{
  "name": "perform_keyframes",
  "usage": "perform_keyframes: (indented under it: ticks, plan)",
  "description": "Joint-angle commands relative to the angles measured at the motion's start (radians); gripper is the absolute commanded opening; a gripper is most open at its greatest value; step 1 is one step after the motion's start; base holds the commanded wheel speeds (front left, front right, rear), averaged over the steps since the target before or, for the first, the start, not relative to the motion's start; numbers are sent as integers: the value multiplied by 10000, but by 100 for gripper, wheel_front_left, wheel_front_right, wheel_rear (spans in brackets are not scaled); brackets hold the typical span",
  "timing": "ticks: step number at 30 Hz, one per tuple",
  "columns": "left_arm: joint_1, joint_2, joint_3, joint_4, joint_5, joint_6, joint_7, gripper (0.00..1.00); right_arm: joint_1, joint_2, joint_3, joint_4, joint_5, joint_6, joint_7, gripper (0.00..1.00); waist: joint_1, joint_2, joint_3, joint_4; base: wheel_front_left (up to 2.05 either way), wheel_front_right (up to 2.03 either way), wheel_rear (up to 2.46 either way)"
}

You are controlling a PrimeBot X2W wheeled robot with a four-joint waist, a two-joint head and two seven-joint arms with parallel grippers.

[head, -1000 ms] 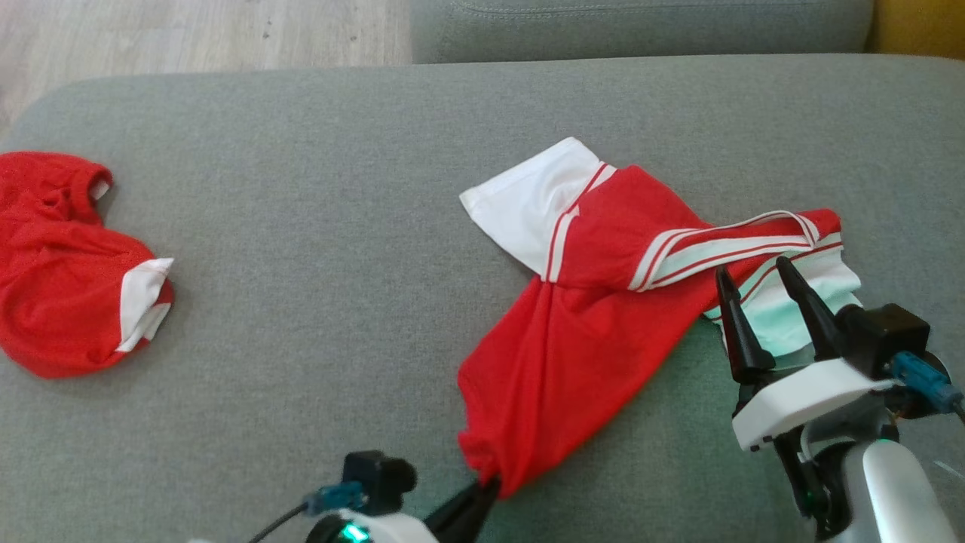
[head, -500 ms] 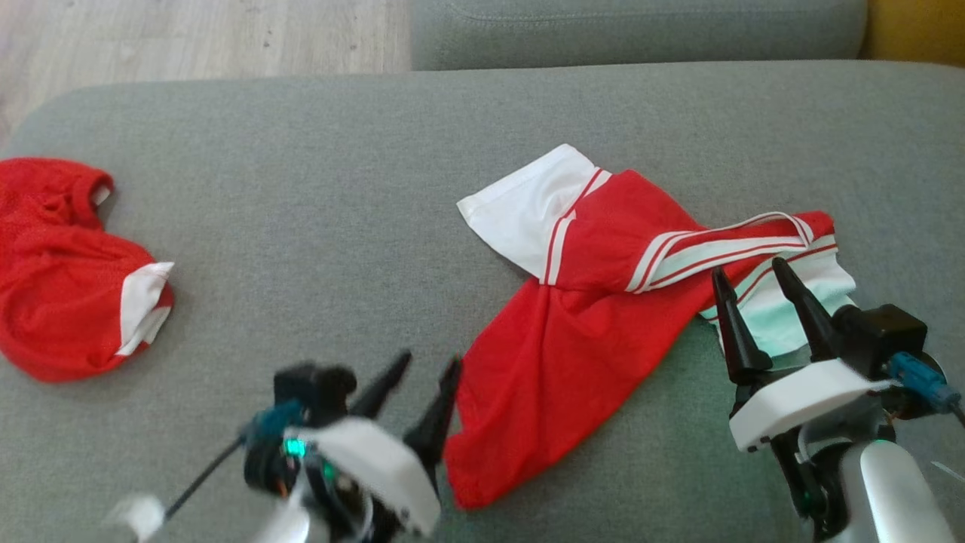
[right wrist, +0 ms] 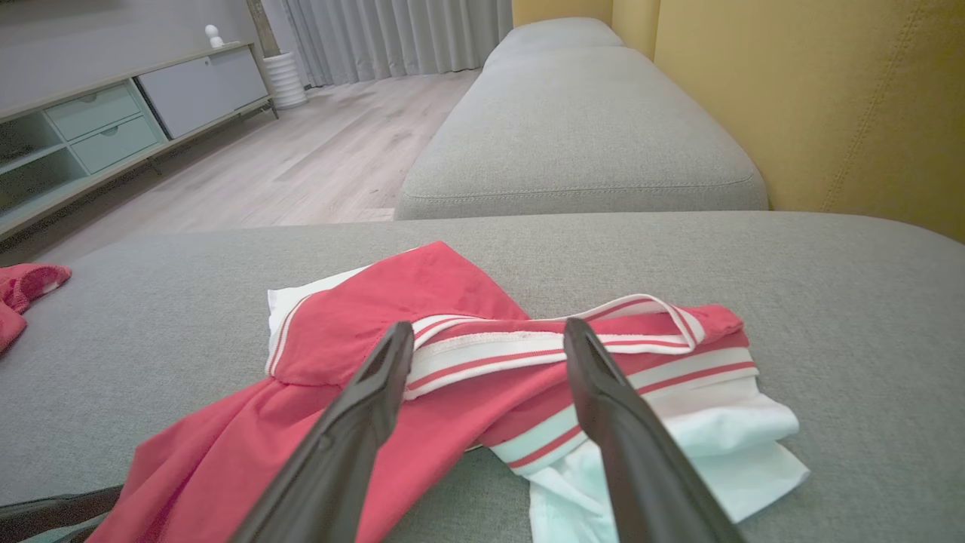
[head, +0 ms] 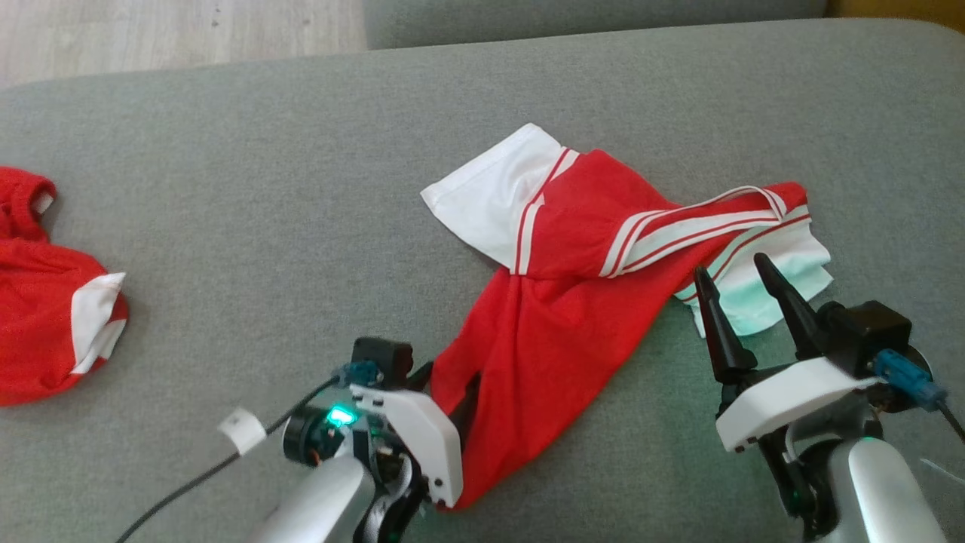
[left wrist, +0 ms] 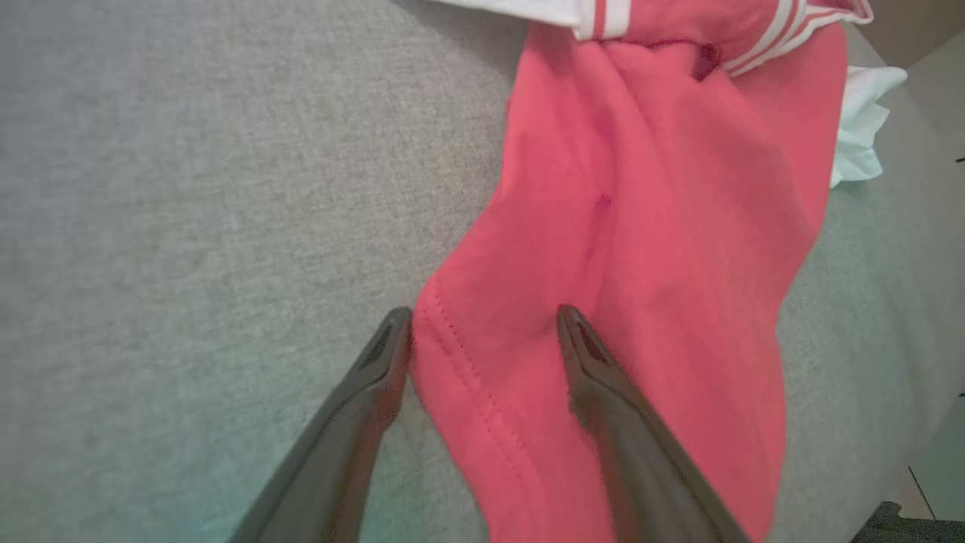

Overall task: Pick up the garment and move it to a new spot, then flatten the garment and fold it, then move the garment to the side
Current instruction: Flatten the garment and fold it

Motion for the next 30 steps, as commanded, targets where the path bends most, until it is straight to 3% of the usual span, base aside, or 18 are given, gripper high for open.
perform_keyframes:
  ticks: [1,4,5,6,7,12,21,30]
  plan:
    - [-559,-2,257,-15,-34,-65,-65,100,-397,47,284,-431,-40,75,-46,100,-1,0,40,-37,0,0,0]
    - [-764,-91,208,533,48,-70,-164,100,-432,13,372,-439,-185,75,-61,100,-1,0,107,-60,0,0,0]
    - [-817,-132,171,727,34,-112,-132,94,-444,3,401,-435,-244,75,-66,100,-1,0,131,-66,0,0,0]
    - [-883,-162,150,875,56,-139,-186,43,-457,-11,433,-426,-308,75,-62,100,-1,0,162,-72,0,0,0]
    - [-937,-193,137,1008,78,-153,-256,0,-470,-14,452,-417,-351,75,-63,100,-1,0,193,-76,0,0,0]
    - [-1371,-219,319,1336,376,-22,-1201,0,-542,-33,474,-406,-431,75,-88,100,-1,0,385,-107,0,0,0]
    - [-3283,86,1178,1346,1352,738,-3566,0,-611,-29,384,-520,-416,75,-121,100,-1,0,720,-241,0,0,0]
    - [-5026,598,1558,2392,1916,800,-4630,0,-758,-58,523,-545,-388,75,-111,100,-1,0,959,-491,0,0,0]
